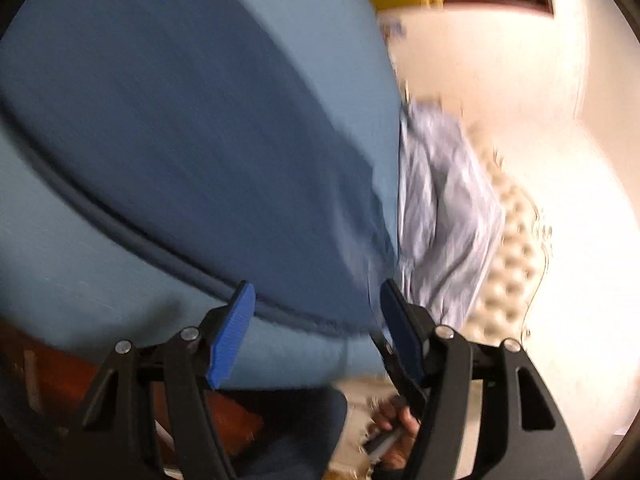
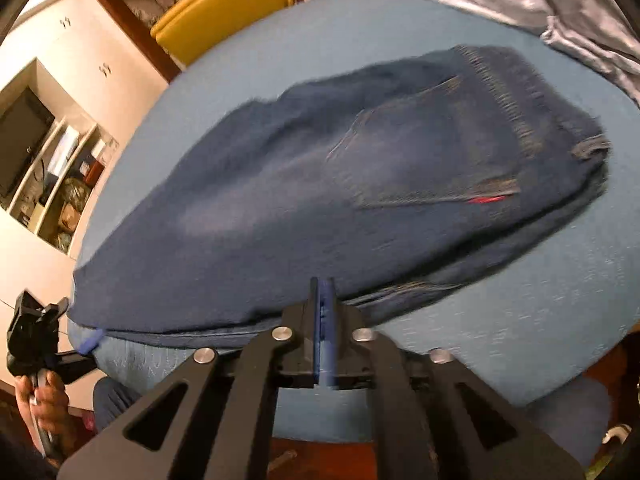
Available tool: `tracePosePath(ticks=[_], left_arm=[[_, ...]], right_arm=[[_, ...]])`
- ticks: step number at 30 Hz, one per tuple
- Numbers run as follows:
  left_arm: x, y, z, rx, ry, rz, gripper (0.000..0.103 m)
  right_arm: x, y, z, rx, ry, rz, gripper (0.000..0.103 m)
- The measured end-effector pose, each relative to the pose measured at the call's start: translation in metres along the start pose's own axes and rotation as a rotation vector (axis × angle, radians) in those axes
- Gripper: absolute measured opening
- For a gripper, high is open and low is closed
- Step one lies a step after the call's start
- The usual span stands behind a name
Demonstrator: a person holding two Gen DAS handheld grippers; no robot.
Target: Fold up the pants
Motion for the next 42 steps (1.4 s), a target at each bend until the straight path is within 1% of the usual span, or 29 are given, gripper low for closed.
tracePosePath(ticks=[1,2,3,4,5,6,7,8,10,11,12,14,15,16,17,18,19,21,22,24,25,27,30,33,34,36,38,39,42], left_arm=[[0.022,-0.011,0.005,-0.016,-0.014,-0.047,0.065],[0.036,-0.017,0.01,-0.018,-0.025,-0.067,0.065],[0.043,-0.019,0.011,-0.006,-0.012,-0.072,0.064],[0.054,-0.021,0.011,-0.006,0.003,-0.078,0.059],[0.061,-0.023,0.009,-0.025,-0.006,-0.088,0.055],[0.066,-0.024,0.009,-0.045,-0.015,-0.1,0.055],[0.073,-0.026,0.008,-0.054,-0.016,-0.107,0.055],[0.078,-0.029,0.007,-0.056,-0.01,-0.109,0.054],[0.089,-0.033,0.008,-0.066,-0.006,-0.119,0.048],[0.092,-0.035,0.004,-0.078,0.001,-0.123,0.047],[0.093,-0.035,0.002,-0.091,0.001,-0.124,0.047],[0.101,-0.037,0.001,-0.091,0.014,-0.118,0.047],[0.102,-0.037,-0.002,-0.097,0.019,-0.112,0.047],[0.101,-0.036,-0.005,-0.107,0.02,-0.107,0.047],[0.101,-0.034,-0.01,-0.121,0.031,-0.104,0.047],[0.1,-0.033,-0.014,-0.138,0.035,-0.098,0.046],[0.099,-0.032,-0.016,-0.144,0.03,-0.098,0.045],[0.1,-0.033,-0.019,-0.148,0.041,-0.103,0.043],[0.1,-0.035,-0.021,-0.158,0.041,-0.106,0.042],[0.099,-0.041,-0.025,-0.207,0.014,-0.128,0.042],[0.098,-0.041,-0.026,-0.213,0.001,-0.123,0.042],[0.098,-0.037,-0.032,-0.223,0.008,-0.104,0.042],[0.099,-0.035,-0.035,-0.243,-0.009,-0.1,0.041],[0.096,-0.029,-0.034,-0.231,-0.014,-0.076,0.027],[0.096,-0.027,-0.033,-0.223,0.002,-0.066,0.022],[0.094,-0.02,-0.035,-0.222,0.023,-0.051,0.018],[0.094,-0.017,-0.038,-0.211,0.053,-0.052,0.001],[0.092,-0.017,-0.037,-0.208,0.054,-0.055,0.001],[0.08,-0.019,-0.011,-0.109,0.039,-0.039,0.001]], right_arm=[[0.002,-0.001,-0.003,0.002,0.003,-0.007,0.028],[0.001,-0.001,-0.005,0.013,0.017,0.004,0.038],[-0.001,-0.002,-0.006,0.013,0.02,0.015,0.061],[-0.003,-0.003,-0.008,0.0,0.012,0.027,0.065],[-0.002,-0.004,-0.01,-0.014,0.017,0.028,0.066],[-0.001,-0.004,-0.015,-0.011,0.051,0.017,0.076],[-0.001,-0.007,-0.017,0.0,0.078,0.013,0.078],[0.001,-0.009,-0.02,-0.003,0.091,0.004,0.076],[0.008,-0.014,-0.025,-0.035,0.069,-0.028,0.011],[0.012,-0.015,-0.024,-0.03,0.046,-0.038,0.01],[0.014,-0.016,-0.024,-0.026,0.047,-0.041,0.01],[0.018,-0.016,-0.025,-0.011,0.067,-0.048,0.019],[0.022,-0.017,-0.026,-0.001,0.07,-0.061,0.037],[0.023,-0.017,-0.028,0.007,0.097,-0.067,0.065],[0.023,-0.013,-0.033,0.018,0.144,-0.056,0.08],[0.02,-0.011,-0.032,0.019,0.108,-0.032,0.099],[0.018,-0.01,-0.032,0.011,0.085,-0.014,0.099],[0.018,-0.011,-0.038,-0.015,0.112,-0.03,0.097],[0.018,-0.012,-0.037,-0.009,0.103,-0.033,0.097],[0.018,-0.012,-0.035,-0.006,0.078,-0.031,0.097],[0.018,-0.013,-0.034,-0.005,0.076,-0.03,0.097],[0.02,-0.015,-0.037,0.001,0.091,-0.044,0.097],[0.021,-0.019,-0.042,-0.01,0.104,-0.057,0.097],[0.022,-0.021,-0.046,-0.01,0.116,-0.07,0.097],[0.022,-0.02,-0.048,-0.012,0.12,-0.072,0.097],[0.024,-0.02,-0.054,-0.012,0.133,-0.081,0.097],[0.027,-0.022,-0.057,0.006,0.154,-0.097,0.097],[0.028,-0.022,-0.058,0.017,0.162,-0.105,0.097],[0.029,-0.02,-0.062,0.041,0.2,-0.113,0.097]])
Point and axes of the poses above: each gripper's, at about its wrist camera, not at the fingertips, and x roughly the way its jaws point, z to its right, y to its top, the point moved 9 cm from there along x, roughly the way its jaws point, and after that the axes turned 4 degrees about -y, right-handed, at the moved point
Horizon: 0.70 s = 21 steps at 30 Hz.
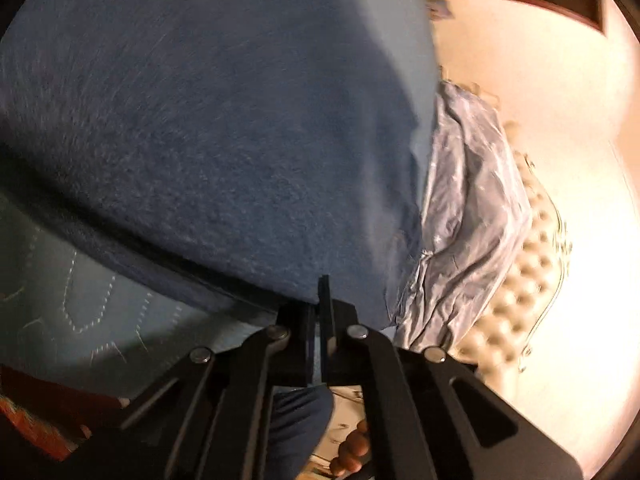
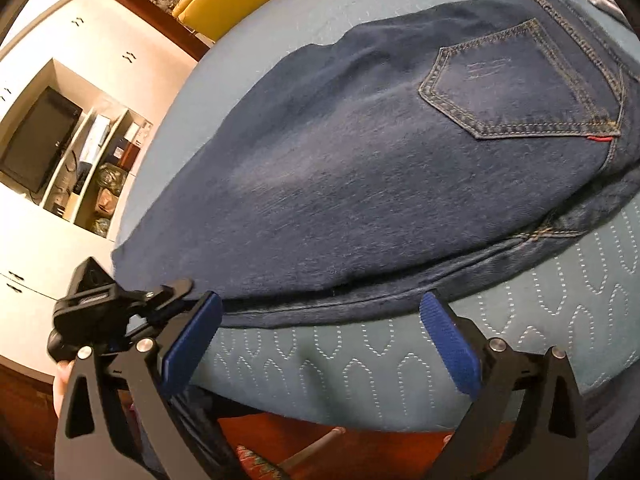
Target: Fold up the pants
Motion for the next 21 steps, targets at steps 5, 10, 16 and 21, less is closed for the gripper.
tracePosePath(ticks=[5,10,16,21], left_arm=[[-0.013,0.002,0.014,0.01,-0.039,0.004,0.001],[-0.017,-0.001,0.019,0.017,-0.052,0.003,0.001],[-0.019,-0.005,0.007,0.015,-0.027,-0.006,0.001],[-0.01,-0.014,-0.015,-0.009,0.019,-0.026,0.001]], right_arm=[[0.005,0.009,-0.005,0.1,0.094,-0.007,0.095],[0.01,0.02,-0.003,0.149,0.12,0.019,0.078],[0.002,0.037,0.021,0.15,0.051,0.111,0.007],[0.002,0.027,0.024,0.121,0.02,0.098,0.006]])
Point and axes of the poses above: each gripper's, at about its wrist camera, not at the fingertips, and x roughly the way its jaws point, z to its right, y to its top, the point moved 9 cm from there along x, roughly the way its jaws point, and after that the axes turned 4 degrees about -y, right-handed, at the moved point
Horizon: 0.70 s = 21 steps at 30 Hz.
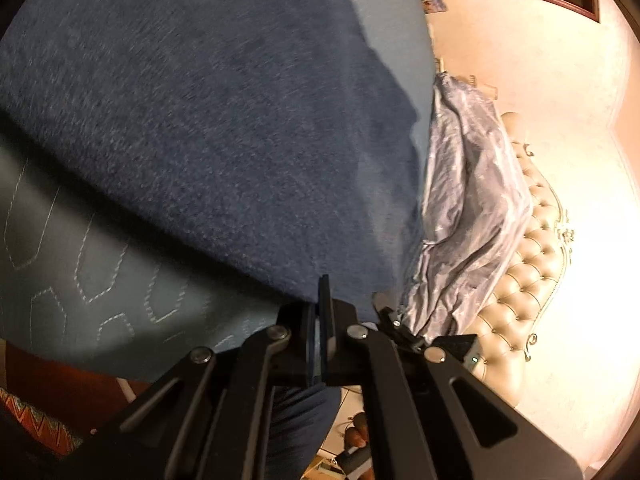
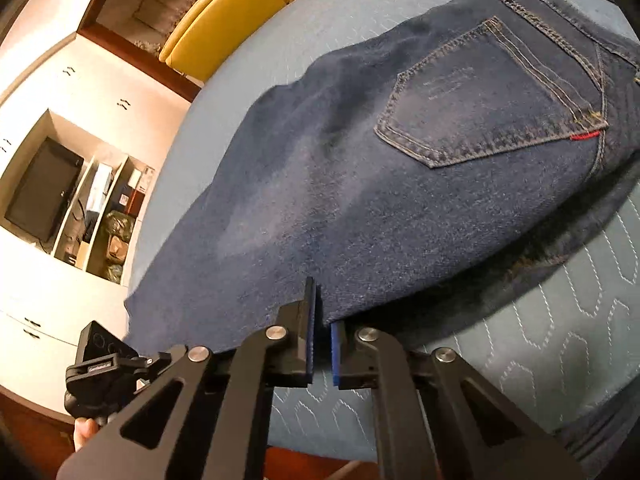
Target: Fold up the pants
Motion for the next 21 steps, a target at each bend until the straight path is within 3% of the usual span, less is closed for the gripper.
tracePosePath(ticks=[9,11,12,13,17,18,19,20,21], left_arm=[[0.009,-0.005,-0.017,0.031,0.052,-0.023,0.001],[0.006,-0.009,-0.017,0.049,0.055,-0.048,0.013],[0.004,-0.013,-0.015,0.069,0.056,-0.064,0.02],[-0.002,-0.02,-0.014,0.091,0.061,-0.086,0.029],[-0.041,-0.031,0.003,0.249,0.091,-0.076,0.038],[-0.055,-0.024,0.013,0.319,0.116,-0.031,0.041],[-0.063,-0.016,0.021,0.365,0.135,0.008,0.05],[-0.073,-0.001,0.033,0.441,0.174,0.081,0.055],[-0.08,0.011,0.04,0.501,0.215,0.143,0.066]], right_arm=[[0.009,-0.017,0.005,-0.066,-0.063,-0.048,0.01],[-0.007,-0.023,0.01,-0.105,-0.098,-0.062,0.014],[-0.014,-0.025,0.014,-0.107,-0.126,-0.065,0.025],[-0.024,-0.026,0.022,-0.108,-0.157,-0.061,0.027],[-0.077,0.008,0.042,-0.193,-0.254,0.069,0.031],[-0.087,0.025,0.045,-0.216,-0.28,0.127,0.046],[-0.093,0.043,0.047,-0.246,-0.304,0.185,0.072],[-0.092,0.066,0.048,-0.312,-0.34,0.246,0.08],[-0.086,0.082,0.052,-0.363,-0.371,0.265,0.081]])
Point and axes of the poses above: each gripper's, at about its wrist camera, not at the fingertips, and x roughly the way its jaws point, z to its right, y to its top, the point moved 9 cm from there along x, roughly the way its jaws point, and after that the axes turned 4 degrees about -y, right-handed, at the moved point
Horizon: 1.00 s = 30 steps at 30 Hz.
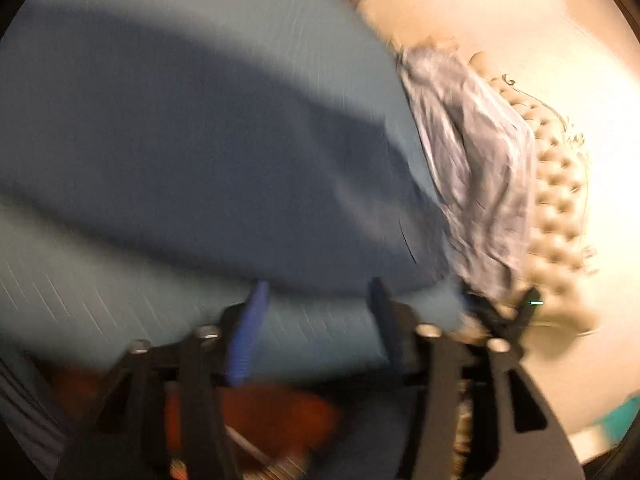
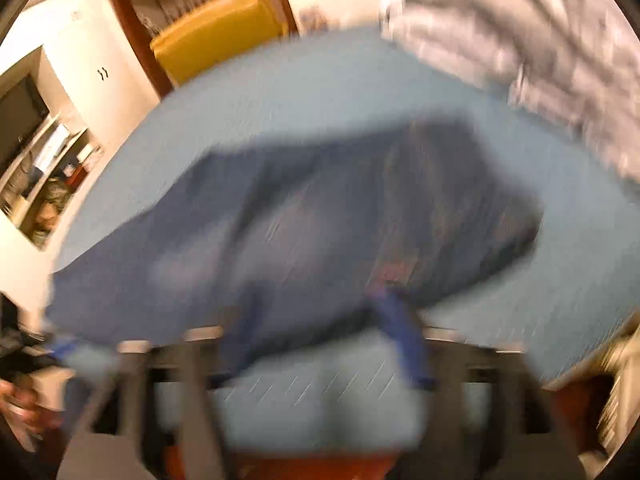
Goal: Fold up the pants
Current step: 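Release the jeans and open both grippers above the folded legs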
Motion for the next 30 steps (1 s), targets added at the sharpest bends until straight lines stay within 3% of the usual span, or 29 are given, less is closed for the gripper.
tracePosePath(ticks=[1,2,4,5,8,10,12,14,15,16,18,22,30], left_arm=[[-0.004,0.025,-0.002,0.112,0.095,0.098,0.074],[-0.004,0.042,-0.006,0.2,0.183,0.162,0.075],[0.005,0.066,-0.029,0.295,0.413,0.187,0.074],[0.009,0.072,-0.037,0.315,0.448,0.18,0.074],[0.01,0.076,-0.072,0.272,0.557,0.136,0.074],[0.005,0.074,-0.09,0.21,0.572,0.132,0.075],[0.0,0.072,-0.099,0.211,0.61,0.138,0.075],[-0.002,0.068,-0.092,0.248,0.607,0.149,0.075],[0.0,0.065,-0.082,0.278,0.59,0.15,0.075],[0.006,0.06,-0.067,0.322,0.554,0.141,0.075],[0.014,0.05,-0.044,0.37,0.484,0.127,0.075],[0.032,0.032,-0.013,0.291,0.303,0.098,0.075],[0.032,0.016,-0.026,0.194,0.295,0.094,0.075]], right_arm=[[0.013,0.007,0.006,-0.045,-0.037,0.01,0.078],[0.031,0.013,0.014,-0.086,-0.083,0.012,0.077],[0.062,0.005,0.037,-0.128,-0.166,-0.055,0.071],[0.077,-0.01,0.055,-0.144,-0.235,-0.122,0.069],[0.077,-0.03,0.079,-0.025,-0.169,-0.137,0.069],[0.067,-0.036,0.084,-0.035,-0.181,-0.135,0.064],[0.052,-0.033,0.087,0.017,-0.159,-0.109,0.064],[0.031,-0.024,0.101,0.101,-0.127,-0.041,0.069],[0.025,-0.022,0.112,0.142,-0.129,-0.028,0.076],[0.021,-0.019,0.116,0.183,-0.112,-0.022,0.077],[0.026,-0.016,0.136,0.322,0.007,-0.056,0.077],[0.039,-0.027,0.162,0.559,0.091,-0.133,0.072],[0.059,-0.027,0.163,0.616,0.118,-0.157,0.069]])
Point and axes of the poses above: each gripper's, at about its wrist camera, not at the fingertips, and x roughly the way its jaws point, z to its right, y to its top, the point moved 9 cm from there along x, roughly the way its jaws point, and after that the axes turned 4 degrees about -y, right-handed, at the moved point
